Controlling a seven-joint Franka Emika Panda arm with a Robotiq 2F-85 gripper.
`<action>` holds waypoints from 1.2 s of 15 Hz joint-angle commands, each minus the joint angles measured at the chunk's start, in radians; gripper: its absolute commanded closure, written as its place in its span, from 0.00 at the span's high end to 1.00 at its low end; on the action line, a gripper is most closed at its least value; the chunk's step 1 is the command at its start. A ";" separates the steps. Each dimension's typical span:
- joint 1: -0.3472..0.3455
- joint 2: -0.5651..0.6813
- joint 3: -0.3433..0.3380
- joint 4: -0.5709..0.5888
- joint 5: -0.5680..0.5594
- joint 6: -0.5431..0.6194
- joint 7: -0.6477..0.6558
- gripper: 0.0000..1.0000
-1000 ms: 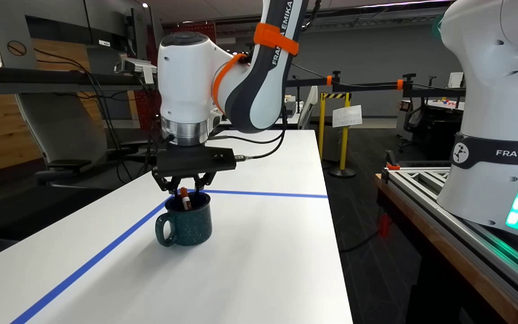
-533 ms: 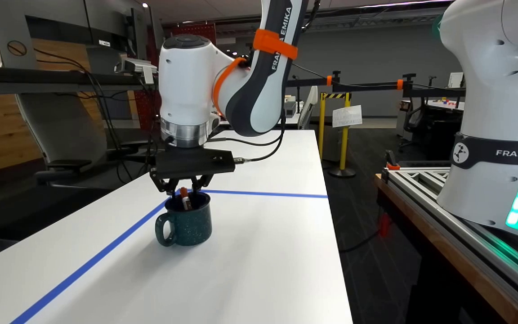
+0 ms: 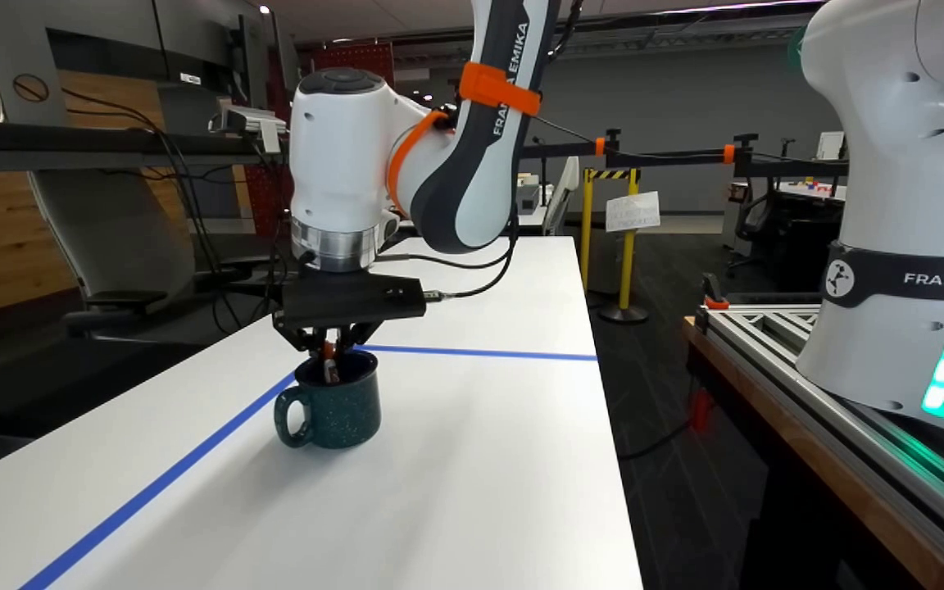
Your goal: Remove the marker from the mug
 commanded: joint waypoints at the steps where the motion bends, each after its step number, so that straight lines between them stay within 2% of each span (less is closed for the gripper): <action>1: 0.016 -0.015 -0.004 -0.017 -0.014 0.029 0.003 0.05; 6: -0.002 -0.169 0.047 -0.127 -0.004 -0.026 -0.058 0.05; 10: -0.004 -0.276 0.039 -0.182 -0.009 -0.067 -0.106 0.05; 13: -0.039 -0.360 0.052 -0.224 0.015 -0.116 -0.185 0.05; 18: -0.143 -0.493 0.107 -0.333 0.132 -0.140 -0.466 0.05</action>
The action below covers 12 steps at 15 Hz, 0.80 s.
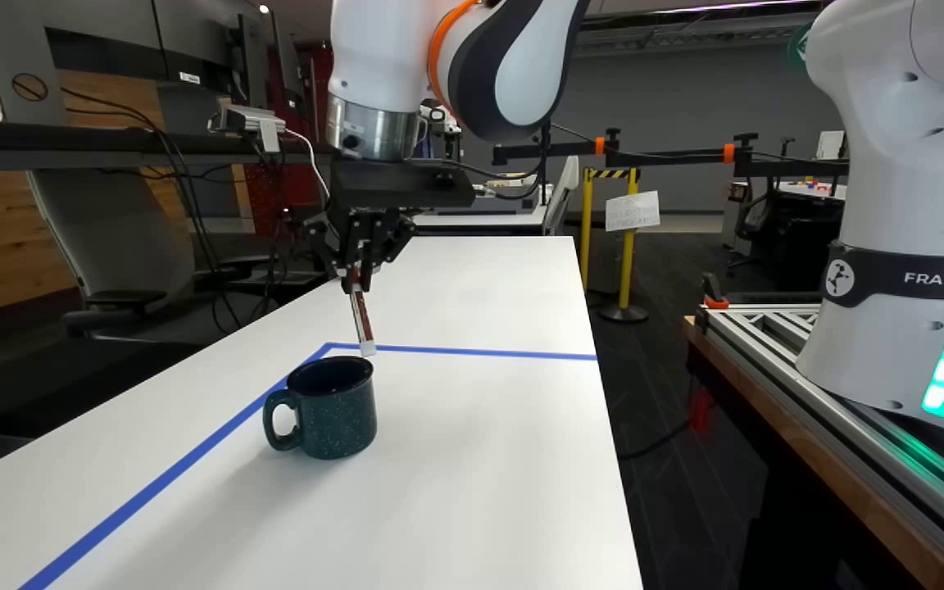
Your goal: Remove the marker from the mug
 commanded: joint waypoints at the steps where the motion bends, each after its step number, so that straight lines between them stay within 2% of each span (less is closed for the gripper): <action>1: -0.084 -0.127 0.058 -0.120 0.125 0.000 -0.240 0.05; 3: -0.130 -0.149 0.095 -0.168 0.211 0.029 -0.397 0.05; 4: -0.177 -0.148 0.143 -0.187 0.257 0.045 -0.473 0.05; 5: -0.195 -0.143 0.162 -0.199 0.314 0.056 -0.547 0.05; 9: -0.259 -0.080 0.265 -0.215 0.633 0.090 -0.846 0.05; 12: -0.274 -0.034 0.278 -0.185 0.769 0.064 -0.961 0.05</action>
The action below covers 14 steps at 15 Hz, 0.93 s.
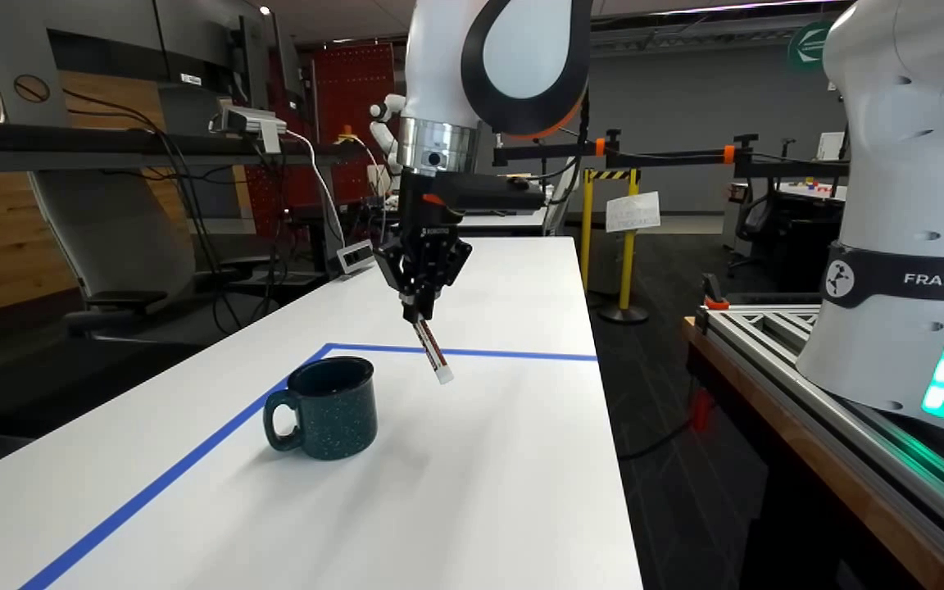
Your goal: Remove the marker from the mug
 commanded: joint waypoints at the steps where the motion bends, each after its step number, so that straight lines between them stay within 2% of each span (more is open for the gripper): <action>1: -0.027 0.052 0.016 0.027 0.141 -0.001 -0.132 0.05; 5: -0.040 0.130 0.002 0.070 0.212 0.008 -0.162 0.05; 11: -0.016 0.269 -0.038 0.134 0.217 0.072 -0.150 0.05; 14: -0.026 0.334 -0.021 0.170 0.234 0.106 -0.160 0.05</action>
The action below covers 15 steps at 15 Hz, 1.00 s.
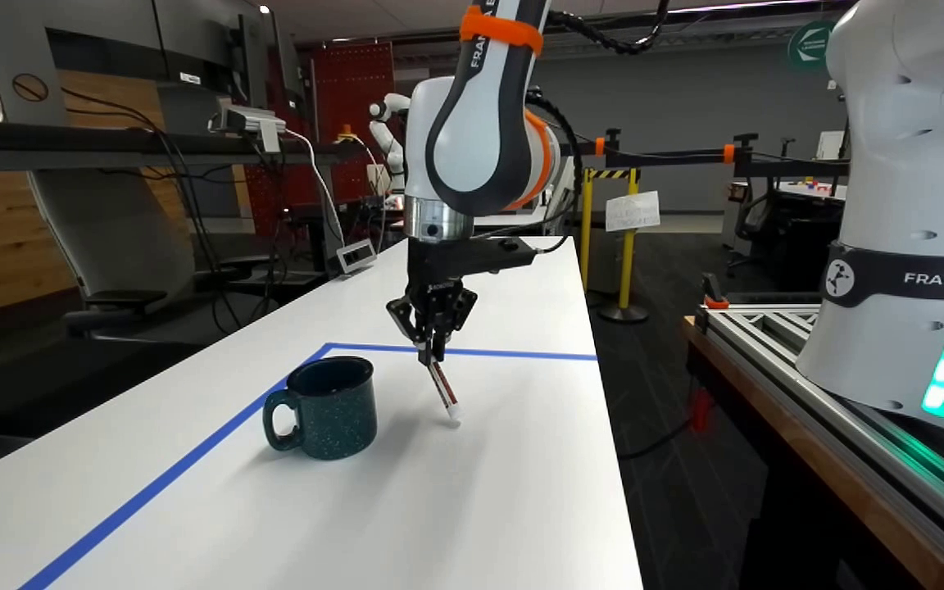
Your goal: Remove the marker from the mug
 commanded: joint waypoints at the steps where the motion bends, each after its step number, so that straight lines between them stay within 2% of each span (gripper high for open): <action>1: 0.008 0.086 0.011 0.057 0.051 0.051 -0.031 0.05; 5: 0.022 0.149 0.002 0.097 0.043 0.103 -0.047 0.05; 9: 0.075 0.178 -0.042 0.101 0.016 0.158 -0.098 0.05; 10: 0.094 0.178 -0.057 0.093 0.006 0.177 -0.122 0.45; 11: 0.106 0.170 -0.065 0.083 -0.004 0.185 -0.148 0.45; 12: 0.124 0.164 -0.079 0.076 -0.010 0.200 -0.172 0.51; 15: 0.161 0.106 -0.098 0.044 -0.007 0.203 -0.221 0.75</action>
